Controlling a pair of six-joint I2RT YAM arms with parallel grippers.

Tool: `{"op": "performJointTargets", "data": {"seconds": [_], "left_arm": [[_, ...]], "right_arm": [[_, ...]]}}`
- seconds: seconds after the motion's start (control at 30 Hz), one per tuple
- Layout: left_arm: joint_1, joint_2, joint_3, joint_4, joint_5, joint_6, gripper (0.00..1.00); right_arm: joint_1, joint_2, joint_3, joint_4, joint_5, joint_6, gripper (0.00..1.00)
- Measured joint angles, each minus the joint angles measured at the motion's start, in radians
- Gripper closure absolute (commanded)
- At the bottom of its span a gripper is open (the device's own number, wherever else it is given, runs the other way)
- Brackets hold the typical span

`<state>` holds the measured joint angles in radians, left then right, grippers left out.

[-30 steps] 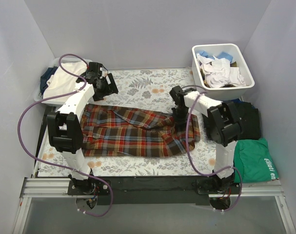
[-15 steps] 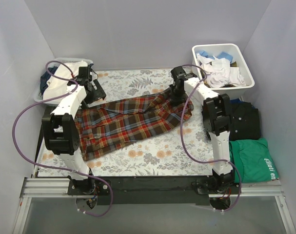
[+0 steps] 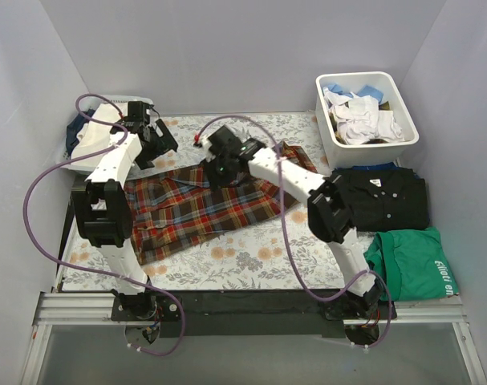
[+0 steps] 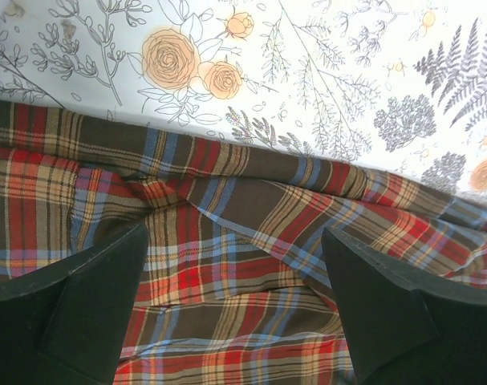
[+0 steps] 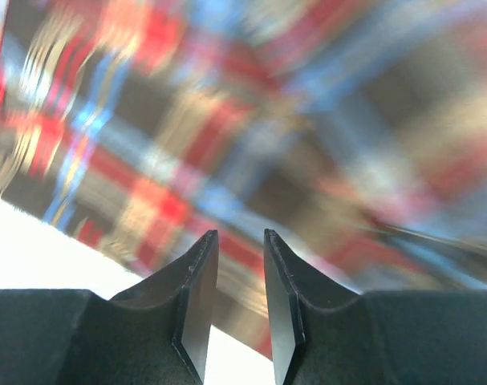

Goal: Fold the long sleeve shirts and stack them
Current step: Fold the shirt

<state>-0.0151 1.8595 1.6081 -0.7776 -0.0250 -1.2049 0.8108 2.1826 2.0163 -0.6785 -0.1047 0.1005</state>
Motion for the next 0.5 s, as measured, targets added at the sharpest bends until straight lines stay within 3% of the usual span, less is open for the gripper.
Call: {"op": "performJointTargets", "data": {"seconds": [0.17,0.4,0.5], "left_arm": [[0.007,-0.012,0.004,-0.017,-0.003,-0.072,0.09],[0.039,-0.063,0.003,-0.022,-0.007,-0.126,0.1],[0.051,-0.07,0.003,0.0,0.031,-0.109,0.09]], "right_arm": [[0.117,0.12,0.002,-0.024,-0.102,-0.007,0.62],[0.135,0.193,0.002,-0.03,-0.141,0.001,0.64],[0.138,0.155,-0.075,0.014,-0.131,0.006,0.63]]}}
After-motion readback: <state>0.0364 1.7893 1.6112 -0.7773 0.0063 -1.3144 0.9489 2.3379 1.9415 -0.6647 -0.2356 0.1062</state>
